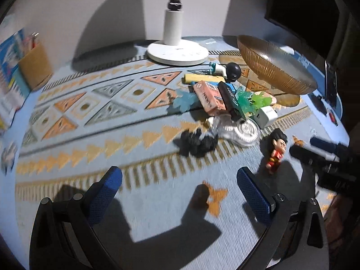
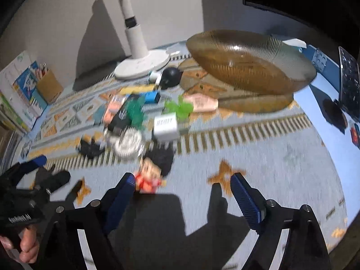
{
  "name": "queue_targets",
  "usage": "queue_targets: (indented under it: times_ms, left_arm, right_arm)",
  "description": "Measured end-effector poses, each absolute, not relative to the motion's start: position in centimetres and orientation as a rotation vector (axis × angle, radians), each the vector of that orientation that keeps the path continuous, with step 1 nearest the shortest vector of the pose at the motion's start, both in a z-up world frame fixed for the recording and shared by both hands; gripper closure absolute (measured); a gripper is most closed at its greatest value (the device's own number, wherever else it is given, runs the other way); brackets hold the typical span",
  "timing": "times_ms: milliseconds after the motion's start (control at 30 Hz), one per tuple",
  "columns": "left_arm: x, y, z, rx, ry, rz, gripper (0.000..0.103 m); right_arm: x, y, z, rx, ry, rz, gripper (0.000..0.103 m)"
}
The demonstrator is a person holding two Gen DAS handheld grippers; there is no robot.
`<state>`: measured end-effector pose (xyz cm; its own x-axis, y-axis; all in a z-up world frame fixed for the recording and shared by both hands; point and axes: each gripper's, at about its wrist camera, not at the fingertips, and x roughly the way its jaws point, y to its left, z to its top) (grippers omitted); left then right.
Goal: Organize rigid objects
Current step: 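Grasp the black dragon figurine with the left gripper while the right grasps the white charger cube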
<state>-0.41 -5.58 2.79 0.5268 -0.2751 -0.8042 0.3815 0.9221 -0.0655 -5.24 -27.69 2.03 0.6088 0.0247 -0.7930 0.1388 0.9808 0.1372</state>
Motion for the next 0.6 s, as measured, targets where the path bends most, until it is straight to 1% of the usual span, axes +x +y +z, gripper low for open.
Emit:
queue_targets:
  times_ms: [67, 100, 167, 233, 300, 367, 400, 433, 467, 500, 533, 567, 600]
  left_arm:
    - [0.6, -6.5, 2.5, 0.151, 0.932, -0.414, 0.002]
    - [1.1, -6.9, 2.2, 0.15, 0.941, -0.429, 0.003]
    - [2.1, -7.3, 1.7, 0.131, 0.97, -0.455, 0.01]
    - [2.7, -7.5, 1.3, 0.124, 0.988, -0.463, 0.012]
    - [3.1, -7.8, 0.9, 0.134, 0.99, -0.46, 0.013]
    - [3.5, -8.1, 0.7, 0.139, 0.995, -0.459, 0.018]
    - [3.6, -8.2, 0.5, 0.136, 1.001, -0.462, 0.021]
    - [3.7, -8.2, 0.4, 0.137, 1.003, -0.46, 0.023]
    - [3.7, -8.3, 0.5, 0.146, 0.99, -0.454, 0.029]
    - [3.7, -8.4, 0.5, 0.154, 0.984, -0.451, 0.033]
    - [3.6, -8.5, 0.6, 0.165, 0.974, -0.448, 0.046]
    - [3.5, -8.5, 0.8, 0.165, 0.963, -0.454, 0.062]
    - [3.4, -8.3, 0.9, 0.153, 0.964, -0.46, 0.061]
  right_arm:
    - [-3.8, -28.1, 2.1, 0.206, 0.917, -0.057, 0.019]
    - [-3.1, -28.2, 2.0, 0.21, 0.917, -0.05, 0.023]
    - [-1.7, -28.3, 1.7, 0.201, 0.93, -0.052, 0.027]
    - [-0.5, -28.3, 1.4, 0.198, 0.947, -0.043, 0.032]
    - [0.3, -28.2, 1.2, 0.2, 0.952, -0.026, 0.032]
    - [1.3, -28.0, 1.0, 0.186, 0.956, -0.025, 0.033]
    - [1.7, -27.9, 0.9, 0.184, 0.961, -0.023, 0.036]
    - [2.1, -27.8, 0.7, 0.184, 0.967, -0.017, 0.043]
    - [2.4, -27.6, 0.4, 0.18, 0.977, -0.01, 0.048]
    - [2.7, -27.5, 0.2, 0.174, 0.985, -0.008, 0.056]
    - [2.6, -27.3, 0.1, 0.163, 0.979, -0.012, 0.057]
    - [2.5, -27.2, 0.2, 0.158, 0.977, -0.014, 0.057]
    - [2.5, -27.2, 0.2, 0.159, 0.978, -0.013, 0.057]
